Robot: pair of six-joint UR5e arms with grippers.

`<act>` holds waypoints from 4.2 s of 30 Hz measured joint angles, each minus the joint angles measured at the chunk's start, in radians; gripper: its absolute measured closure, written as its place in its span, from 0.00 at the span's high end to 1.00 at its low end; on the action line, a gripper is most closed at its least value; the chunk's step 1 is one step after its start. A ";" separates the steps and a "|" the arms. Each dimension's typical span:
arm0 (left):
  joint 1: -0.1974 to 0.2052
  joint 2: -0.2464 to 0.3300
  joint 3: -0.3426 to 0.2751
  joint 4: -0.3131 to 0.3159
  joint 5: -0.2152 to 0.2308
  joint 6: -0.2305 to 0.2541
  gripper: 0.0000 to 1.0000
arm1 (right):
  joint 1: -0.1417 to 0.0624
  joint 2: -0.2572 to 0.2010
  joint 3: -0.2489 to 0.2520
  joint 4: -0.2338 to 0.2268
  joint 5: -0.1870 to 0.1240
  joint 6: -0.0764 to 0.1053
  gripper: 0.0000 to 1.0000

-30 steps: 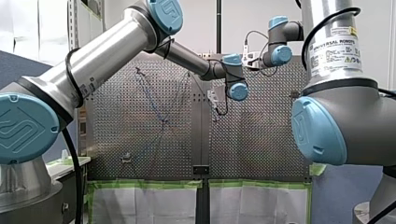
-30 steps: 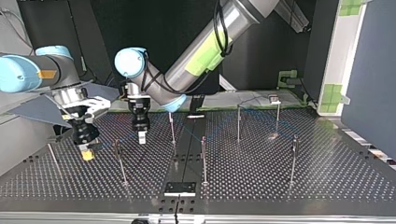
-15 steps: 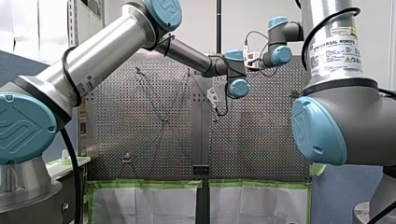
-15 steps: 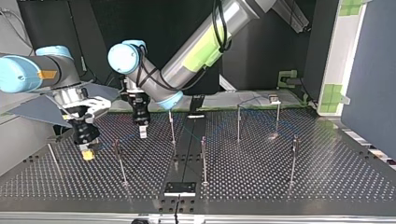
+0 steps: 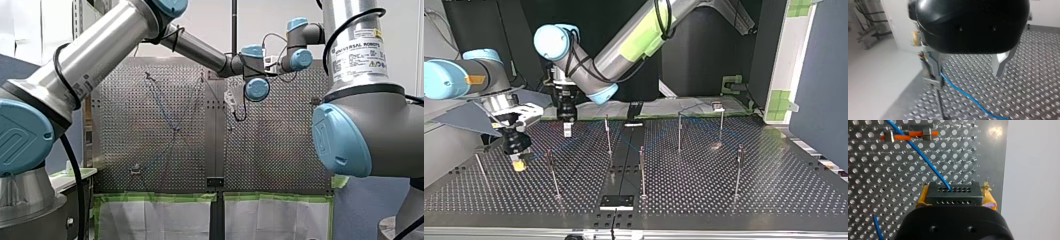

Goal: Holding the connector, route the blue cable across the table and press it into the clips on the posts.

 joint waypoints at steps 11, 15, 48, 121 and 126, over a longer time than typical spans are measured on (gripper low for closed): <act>0.003 0.095 -0.095 0.050 -0.019 0.001 1.00 | 0.004 0.000 0.000 0.003 0.002 -0.001 0.00; 0.008 0.129 -0.129 0.039 -0.037 0.004 1.00 | 0.004 0.000 0.001 0.004 0.003 -0.001 0.00; 0.026 0.407 -0.408 0.047 -0.009 -0.222 1.00 | 0.013 0.000 0.006 0.002 0.005 -0.005 0.00; 0.032 0.205 -1.031 0.669 -0.080 -0.184 1.00 | 0.026 0.002 0.010 0.004 0.028 -0.008 0.00; 0.032 0.205 -1.073 0.711 -0.079 -0.184 1.00 | 0.023 0.002 0.010 0.004 0.030 -0.008 0.00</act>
